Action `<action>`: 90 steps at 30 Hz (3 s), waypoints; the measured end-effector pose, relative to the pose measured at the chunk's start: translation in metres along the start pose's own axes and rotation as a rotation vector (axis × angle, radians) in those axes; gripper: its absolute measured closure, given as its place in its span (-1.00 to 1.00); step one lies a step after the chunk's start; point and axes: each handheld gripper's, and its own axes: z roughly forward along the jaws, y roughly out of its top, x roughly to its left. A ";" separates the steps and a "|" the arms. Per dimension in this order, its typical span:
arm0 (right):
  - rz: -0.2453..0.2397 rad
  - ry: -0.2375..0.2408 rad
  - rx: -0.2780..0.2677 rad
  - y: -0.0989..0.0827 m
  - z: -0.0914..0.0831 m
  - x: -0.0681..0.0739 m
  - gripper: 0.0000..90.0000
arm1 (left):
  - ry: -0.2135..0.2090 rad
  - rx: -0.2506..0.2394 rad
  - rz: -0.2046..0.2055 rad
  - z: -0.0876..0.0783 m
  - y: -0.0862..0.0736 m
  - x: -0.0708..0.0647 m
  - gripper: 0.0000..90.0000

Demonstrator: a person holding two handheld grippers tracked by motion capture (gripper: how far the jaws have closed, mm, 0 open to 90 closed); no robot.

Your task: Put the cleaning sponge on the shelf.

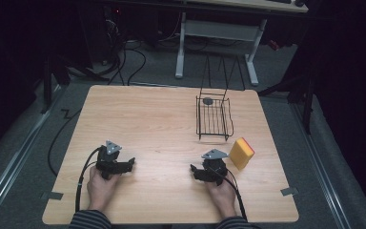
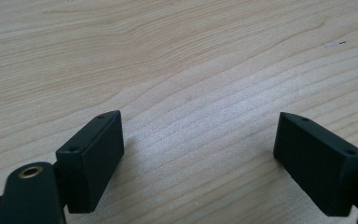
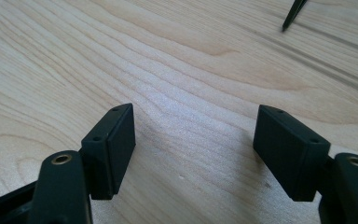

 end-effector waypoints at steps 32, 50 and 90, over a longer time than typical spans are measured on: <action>0.002 0.006 0.009 0.000 -0.001 0.001 -0.40 | 0.001 0.000 -0.001 0.000 0.000 0.000 -0.63; 0.002 0.031 -0.011 -0.001 -0.016 0.005 -0.32 | 0.000 0.000 -0.002 0.000 0.000 0.000 -0.63; 0.070 0.019 -0.160 -0.036 -0.099 -0.015 -0.17 | -0.001 0.003 0.000 0.000 0.000 0.000 -0.63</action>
